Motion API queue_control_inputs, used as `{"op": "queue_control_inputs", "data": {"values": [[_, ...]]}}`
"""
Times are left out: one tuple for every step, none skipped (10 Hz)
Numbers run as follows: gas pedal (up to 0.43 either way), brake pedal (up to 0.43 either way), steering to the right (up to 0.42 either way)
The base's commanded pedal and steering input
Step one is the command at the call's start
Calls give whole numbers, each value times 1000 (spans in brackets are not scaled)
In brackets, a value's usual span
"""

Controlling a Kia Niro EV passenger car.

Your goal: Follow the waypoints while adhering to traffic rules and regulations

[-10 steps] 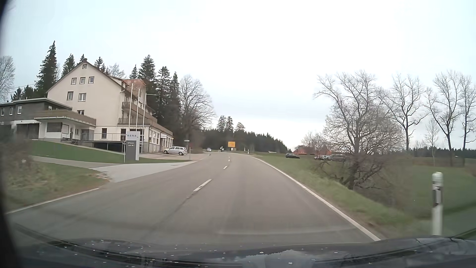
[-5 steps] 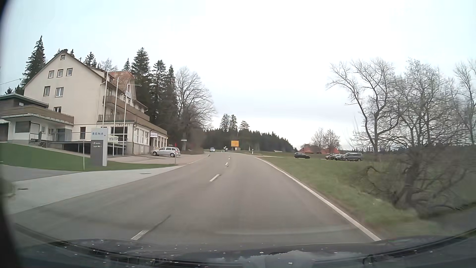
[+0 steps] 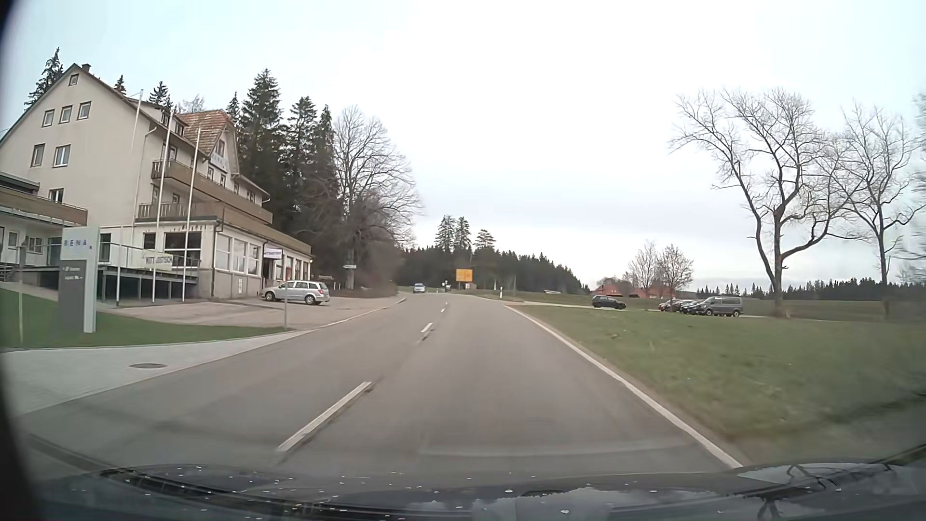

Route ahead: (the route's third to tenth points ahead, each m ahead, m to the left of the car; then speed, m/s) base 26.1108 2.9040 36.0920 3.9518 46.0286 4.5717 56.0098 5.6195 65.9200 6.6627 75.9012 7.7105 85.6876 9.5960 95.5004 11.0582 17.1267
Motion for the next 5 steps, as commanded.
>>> {"op": "queue_control_inputs", "data": {"values": [[209,0,-12],[209,0,-12],[209,0,-11],[209,0,-11],[209,0,-11]]}}
